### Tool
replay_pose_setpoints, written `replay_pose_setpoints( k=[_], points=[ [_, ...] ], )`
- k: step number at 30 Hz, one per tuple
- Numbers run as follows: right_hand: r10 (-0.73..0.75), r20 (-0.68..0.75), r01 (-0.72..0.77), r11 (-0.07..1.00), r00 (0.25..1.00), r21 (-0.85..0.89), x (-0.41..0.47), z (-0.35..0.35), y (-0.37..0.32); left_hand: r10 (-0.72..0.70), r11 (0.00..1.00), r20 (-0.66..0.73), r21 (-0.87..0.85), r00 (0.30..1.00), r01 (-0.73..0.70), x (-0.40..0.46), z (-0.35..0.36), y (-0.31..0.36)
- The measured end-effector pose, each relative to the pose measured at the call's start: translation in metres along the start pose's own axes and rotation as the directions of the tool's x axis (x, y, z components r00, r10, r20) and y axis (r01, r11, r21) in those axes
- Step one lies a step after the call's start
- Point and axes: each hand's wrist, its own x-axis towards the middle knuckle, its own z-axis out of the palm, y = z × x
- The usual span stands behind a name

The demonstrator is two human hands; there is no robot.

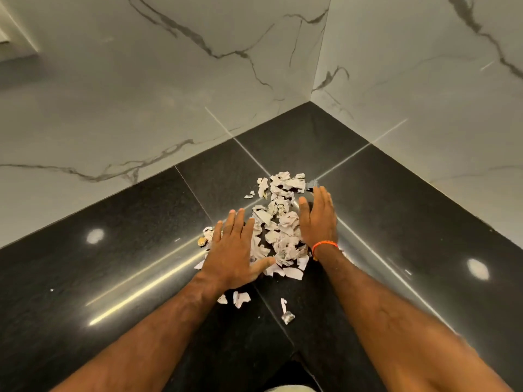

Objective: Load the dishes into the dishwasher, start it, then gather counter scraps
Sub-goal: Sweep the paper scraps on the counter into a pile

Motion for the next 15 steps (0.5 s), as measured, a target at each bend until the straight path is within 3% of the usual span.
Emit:
replay_pose_setpoints(
  k=[4, 7, 9, 12, 15],
  points=[
    [0.038, 0.039, -0.034, 0.994, 0.998, -0.101, 0.054, 0.006, -0.002, -0.003, 1.000, 0.029, -0.017, 1.000, 0.003, 0.022, -0.014, 0.007],
    [-0.059, 0.111, 0.077, 0.983, 0.992, -0.168, 0.068, 0.025, -0.016, -0.040, 0.996, 0.040, -0.074, 0.998, 0.043, 0.039, -0.023, 0.006],
    [-0.188, 0.117, 0.202, 0.973, 0.975, -0.116, 0.068, 0.035, -0.027, -0.082, 0.992, 0.030, -0.098, 0.996, 0.085, 0.050, -0.026, 0.001],
    [-0.277, 0.099, 0.275, 0.961, 0.956, 0.032, 0.079, 0.038, -0.036, -0.158, 0.973, 0.045, -0.163, 0.986, 0.163, 0.061, -0.029, -0.012],
    [-0.291, 0.345, 0.326, 0.944, 0.892, -0.045, 0.098, 0.039, -0.044, -0.189, 0.963, 0.088, -0.178, 0.978, 0.202, 0.060, -0.031, -0.022]
  ],
)
